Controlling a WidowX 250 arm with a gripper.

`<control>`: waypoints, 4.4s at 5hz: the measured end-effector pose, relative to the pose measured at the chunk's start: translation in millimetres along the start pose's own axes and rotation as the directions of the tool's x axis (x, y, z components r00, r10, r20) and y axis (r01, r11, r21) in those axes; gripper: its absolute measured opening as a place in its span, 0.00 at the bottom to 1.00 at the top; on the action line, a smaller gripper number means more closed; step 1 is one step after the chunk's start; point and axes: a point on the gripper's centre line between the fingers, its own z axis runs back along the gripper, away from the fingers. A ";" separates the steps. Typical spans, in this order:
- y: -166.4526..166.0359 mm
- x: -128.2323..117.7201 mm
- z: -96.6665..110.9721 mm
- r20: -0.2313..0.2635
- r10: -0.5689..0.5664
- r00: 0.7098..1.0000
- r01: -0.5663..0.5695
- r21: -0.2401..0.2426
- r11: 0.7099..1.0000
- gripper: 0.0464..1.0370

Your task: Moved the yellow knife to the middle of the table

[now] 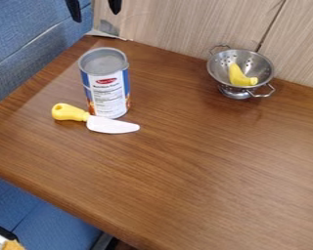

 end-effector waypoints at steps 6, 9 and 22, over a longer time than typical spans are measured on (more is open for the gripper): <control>97.4 -6.7 -45.3 -0.060 0.391 0.918 -0.373 0.199 0.906 0.96; 113.5 -48.5 -51.5 -0.037 0.441 0.897 -0.425 0.203 0.882 0.96; 105.4 -74.6 -42.5 0.073 0.336 0.939 -0.338 0.005 0.941 0.27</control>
